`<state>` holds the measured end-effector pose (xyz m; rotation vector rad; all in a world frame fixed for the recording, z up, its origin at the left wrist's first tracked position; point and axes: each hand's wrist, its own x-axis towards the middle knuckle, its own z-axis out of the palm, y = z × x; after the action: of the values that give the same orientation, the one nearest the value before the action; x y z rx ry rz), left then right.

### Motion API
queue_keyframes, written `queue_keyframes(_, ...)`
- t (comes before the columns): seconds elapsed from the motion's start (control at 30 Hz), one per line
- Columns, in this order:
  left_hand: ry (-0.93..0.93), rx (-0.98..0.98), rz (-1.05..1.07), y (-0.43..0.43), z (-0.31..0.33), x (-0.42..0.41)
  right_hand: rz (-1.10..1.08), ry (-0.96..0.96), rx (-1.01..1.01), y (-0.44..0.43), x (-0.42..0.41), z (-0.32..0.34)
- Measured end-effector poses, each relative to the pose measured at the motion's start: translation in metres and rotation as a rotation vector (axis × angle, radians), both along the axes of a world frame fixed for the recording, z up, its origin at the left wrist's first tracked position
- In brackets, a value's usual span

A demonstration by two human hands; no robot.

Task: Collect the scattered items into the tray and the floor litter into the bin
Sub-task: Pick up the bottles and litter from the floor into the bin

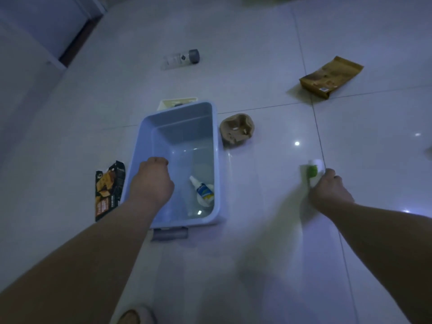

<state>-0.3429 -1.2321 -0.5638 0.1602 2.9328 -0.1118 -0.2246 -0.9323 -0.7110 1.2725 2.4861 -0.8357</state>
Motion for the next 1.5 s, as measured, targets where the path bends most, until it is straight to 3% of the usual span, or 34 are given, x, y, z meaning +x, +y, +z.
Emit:
queue_keyframes(0.13, 0.072, -0.079, 0.115, -0.015, -0.006, -0.019, -0.002, -0.026, -0.029, -0.003, -0.003, -0.001)
queue_keyframes(0.3, 0.015, -0.028, 0.352, -0.022, -0.019, -0.033, 0.043, -0.019, 0.021, -0.011, -0.027, 0.017)
queue_keyframes(0.6, 0.002, 0.026, 0.320, -0.030, -0.031, -0.065, 0.168, 0.380, 0.027, -0.085, -0.103, 0.081)
queue_keyframes(0.83, -0.039, 0.066, 0.324, -0.041, -0.026, -0.084, 0.372, 0.620, 0.148, -0.125, -0.125, 0.123)
queue_keyframes(1.0, -0.046, 0.095, 0.288, -0.054, -0.022, -0.080, 0.637, 0.590, 0.214, -0.152, -0.133, 0.122)
queue_keyframes(1.2, -0.080, 0.135, 0.213, -0.077, -0.021, -0.081, 0.916, 0.351, 0.429, -0.174, -0.146, 0.109)
queue_keyframes(1.3, -0.082, 0.169, 0.178, -0.084, -0.022, -0.082, 0.899, 0.347, 0.353, -0.177, -0.150, 0.108)
queue_keyframes(1.37, -0.067, 0.166, 0.180, -0.085, -0.023, -0.082, 0.826, 0.453, 0.293, -0.175, -0.153, 0.106)
queue_keyframes(1.5, -0.054, 0.156, 0.224, -0.088, -0.025, -0.087, 0.498, 0.668, 0.242, -0.162, -0.160, 0.100)
